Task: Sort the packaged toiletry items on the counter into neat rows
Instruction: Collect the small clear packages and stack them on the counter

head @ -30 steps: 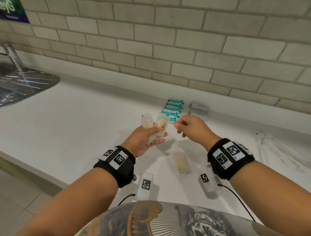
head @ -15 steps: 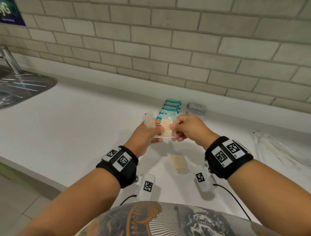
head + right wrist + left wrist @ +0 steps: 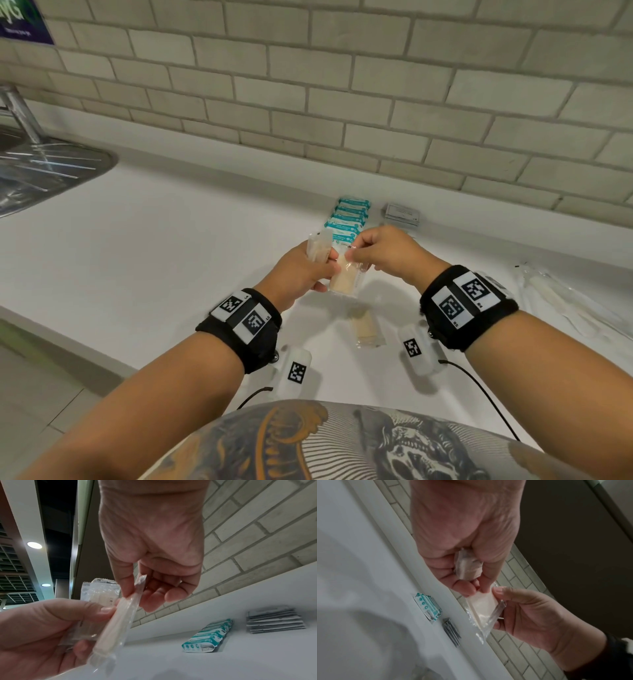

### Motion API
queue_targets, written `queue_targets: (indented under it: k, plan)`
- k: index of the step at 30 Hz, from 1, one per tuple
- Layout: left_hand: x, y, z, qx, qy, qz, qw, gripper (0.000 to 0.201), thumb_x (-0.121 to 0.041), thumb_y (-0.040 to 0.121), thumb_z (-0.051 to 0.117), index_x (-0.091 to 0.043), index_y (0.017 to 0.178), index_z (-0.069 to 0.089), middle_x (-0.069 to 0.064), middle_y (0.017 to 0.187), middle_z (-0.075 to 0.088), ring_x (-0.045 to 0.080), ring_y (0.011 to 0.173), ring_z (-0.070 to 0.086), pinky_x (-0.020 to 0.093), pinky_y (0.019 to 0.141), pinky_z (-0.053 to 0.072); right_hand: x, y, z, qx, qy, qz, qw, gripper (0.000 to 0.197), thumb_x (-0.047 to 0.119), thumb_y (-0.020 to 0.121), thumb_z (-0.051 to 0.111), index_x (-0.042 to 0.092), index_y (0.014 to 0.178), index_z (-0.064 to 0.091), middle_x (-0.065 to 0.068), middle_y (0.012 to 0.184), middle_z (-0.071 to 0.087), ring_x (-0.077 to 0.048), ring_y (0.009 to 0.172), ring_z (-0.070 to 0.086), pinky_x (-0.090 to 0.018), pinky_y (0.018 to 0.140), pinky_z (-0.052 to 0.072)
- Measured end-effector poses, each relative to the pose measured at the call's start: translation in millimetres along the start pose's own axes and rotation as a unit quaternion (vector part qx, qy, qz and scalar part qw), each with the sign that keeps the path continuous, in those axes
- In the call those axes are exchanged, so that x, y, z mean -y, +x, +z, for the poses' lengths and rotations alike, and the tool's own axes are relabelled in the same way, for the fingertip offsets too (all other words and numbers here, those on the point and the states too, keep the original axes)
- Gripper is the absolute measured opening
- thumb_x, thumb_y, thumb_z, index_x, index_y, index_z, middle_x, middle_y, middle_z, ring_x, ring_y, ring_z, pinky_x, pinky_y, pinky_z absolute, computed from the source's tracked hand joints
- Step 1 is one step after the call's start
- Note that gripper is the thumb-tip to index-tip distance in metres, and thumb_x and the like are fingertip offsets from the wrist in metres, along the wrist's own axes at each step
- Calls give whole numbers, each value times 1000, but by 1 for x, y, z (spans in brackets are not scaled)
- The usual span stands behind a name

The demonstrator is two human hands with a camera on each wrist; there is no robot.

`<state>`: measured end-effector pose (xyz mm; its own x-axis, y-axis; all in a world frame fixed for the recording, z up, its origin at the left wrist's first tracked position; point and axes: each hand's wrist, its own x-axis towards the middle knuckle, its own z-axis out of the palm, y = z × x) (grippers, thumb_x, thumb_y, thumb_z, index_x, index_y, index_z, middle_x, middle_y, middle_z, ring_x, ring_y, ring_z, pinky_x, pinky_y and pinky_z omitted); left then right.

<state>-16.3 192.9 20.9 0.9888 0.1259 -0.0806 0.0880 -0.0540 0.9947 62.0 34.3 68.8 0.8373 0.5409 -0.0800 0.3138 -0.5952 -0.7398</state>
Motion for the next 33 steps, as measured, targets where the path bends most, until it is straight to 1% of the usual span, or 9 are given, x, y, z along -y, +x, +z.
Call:
queue_targets:
  k: [6,11,15,18,21,24,27,30,33]
  plan:
    - [5,-1,0,7,-65,-38,997,19,-7,86,63,-13,104,60,3,93,62,18,89,63,28,71,58,-10,4,-4,-59,-262,-23,963,17,22,92,56,10,86,66,-5,92,63,-24,83,60,-33,70,47]
    - [6,-4,-9,35,-246,-78,965,33,-4,96,41,-5,128,50,16,116,65,33,105,65,43,83,56,-34,7,7,86,-312,-1,946,18,26,96,52,13,98,64,-4,102,64,-21,91,57,-32,79,45]
    - [8,-7,-12,63,-248,-66,964,33,-5,97,46,-9,130,50,18,123,64,35,114,62,43,84,57,-55,7,30,152,-368,14,917,25,34,92,56,20,110,66,0,114,62,-20,102,56,-35,90,45]
    - [11,-6,-13,45,-233,-65,969,32,-5,96,50,-9,127,52,17,121,65,33,112,63,41,85,57,-50,9,28,77,-274,6,959,25,39,90,60,22,108,66,3,112,63,-18,100,59,-35,91,48]
    - [15,-3,-12,6,-228,-64,971,32,-4,94,54,-4,126,53,16,113,64,28,106,64,37,86,57,-27,6,19,5,-95,-20,995,21,37,92,59,18,98,67,1,99,68,-19,90,65,-31,80,52]
    - [12,-2,-6,46,-187,-34,981,30,-4,91,59,-9,121,57,9,109,62,21,105,61,33,91,53,-3,0,19,20,8,-28,999,28,45,89,60,18,90,67,2,92,72,-16,80,69,-25,68,49]
    - [6,-3,0,101,-140,-2,985,49,-6,85,63,-11,133,52,6,116,63,17,104,60,31,94,48,3,-2,25,29,37,-13,999,28,49,83,66,22,81,63,4,83,73,-12,70,69,-25,64,48]
    - [3,-4,3,97,-127,13,987,39,-8,83,63,-14,122,59,2,105,66,15,98,60,30,91,48,1,0,25,15,72,1,997,16,31,89,65,17,83,61,-3,79,71,-19,71,71,-32,64,51]
    - [3,-4,0,35,-157,-7,987,19,-5,88,62,-16,103,61,2,97,68,19,95,64,33,88,51,-3,1,18,15,84,19,996,9,15,94,58,8,90,62,-9,82,71,-28,75,72,-33,63,53]
